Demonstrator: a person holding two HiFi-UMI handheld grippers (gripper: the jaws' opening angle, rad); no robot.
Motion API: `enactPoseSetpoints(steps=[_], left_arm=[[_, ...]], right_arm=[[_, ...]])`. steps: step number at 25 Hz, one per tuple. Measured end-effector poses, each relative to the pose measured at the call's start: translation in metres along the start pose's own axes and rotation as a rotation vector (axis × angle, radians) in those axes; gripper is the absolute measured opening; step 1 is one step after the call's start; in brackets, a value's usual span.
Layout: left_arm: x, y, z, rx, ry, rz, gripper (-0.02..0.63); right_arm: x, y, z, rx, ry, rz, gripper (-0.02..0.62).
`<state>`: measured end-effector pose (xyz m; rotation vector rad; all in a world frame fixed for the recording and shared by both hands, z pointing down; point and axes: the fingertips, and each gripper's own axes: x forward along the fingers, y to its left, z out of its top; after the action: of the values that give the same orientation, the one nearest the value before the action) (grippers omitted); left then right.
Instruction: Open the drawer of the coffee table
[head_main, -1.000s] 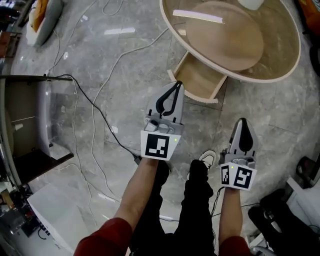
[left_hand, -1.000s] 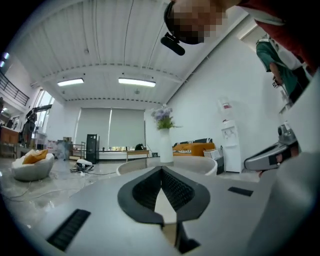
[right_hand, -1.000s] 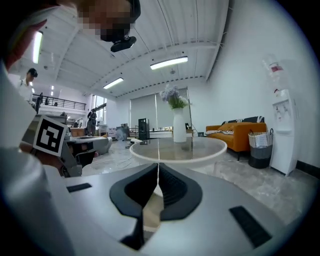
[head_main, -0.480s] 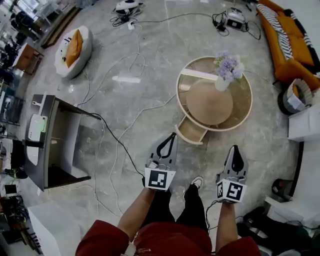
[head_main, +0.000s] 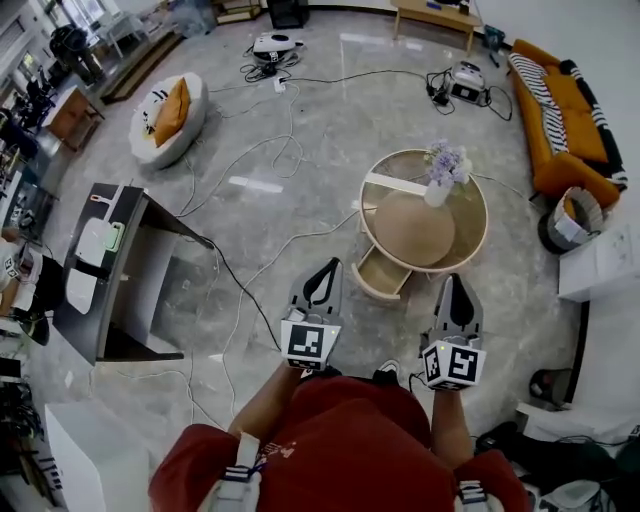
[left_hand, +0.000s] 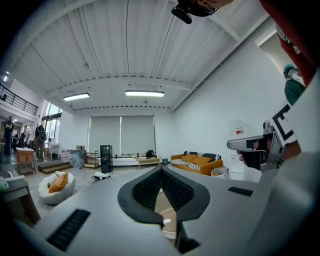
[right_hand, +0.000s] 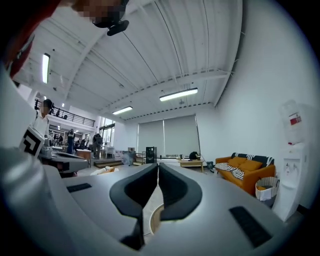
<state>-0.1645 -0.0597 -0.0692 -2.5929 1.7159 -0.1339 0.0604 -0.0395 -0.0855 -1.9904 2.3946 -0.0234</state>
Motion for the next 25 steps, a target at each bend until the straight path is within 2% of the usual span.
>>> enactPoseSetpoints(steps=[4,7,12,15,19,22,25], left_arm=[[-0.003,0.006,0.017,0.02,-0.035,0.01,0.015],[-0.004,0.008,0.027,0.024,-0.024,0.004,0.015],[-0.005,0.016,0.035,0.076,-0.061,-0.001,0.015],[-0.007,0.023,0.036,0.049,-0.044,0.014,0.015],[-0.012,0.03,0.034,0.071,-0.017,0.058,0.015],[-0.013,0.032,0.038,0.075,-0.064,0.068,0.015],[-0.016,0.034,0.039,0.087,-0.065,0.079,0.015]], right_arm=[[0.004,0.0,0.019,-0.023,-0.034,-0.018,0.023],[0.006,-0.005,0.027,-0.04,-0.056,-0.026,0.023],[0.007,-0.011,0.023,-0.046,-0.029,-0.037,0.022],[0.01,-0.015,0.026,-0.047,-0.031,-0.035,0.023],[0.012,-0.016,0.029,-0.06,-0.031,-0.019,0.023],[0.013,-0.017,0.028,-0.072,-0.022,-0.003,0.023],[0.015,-0.015,0.03,-0.065,-0.028,0.005,0.021]])
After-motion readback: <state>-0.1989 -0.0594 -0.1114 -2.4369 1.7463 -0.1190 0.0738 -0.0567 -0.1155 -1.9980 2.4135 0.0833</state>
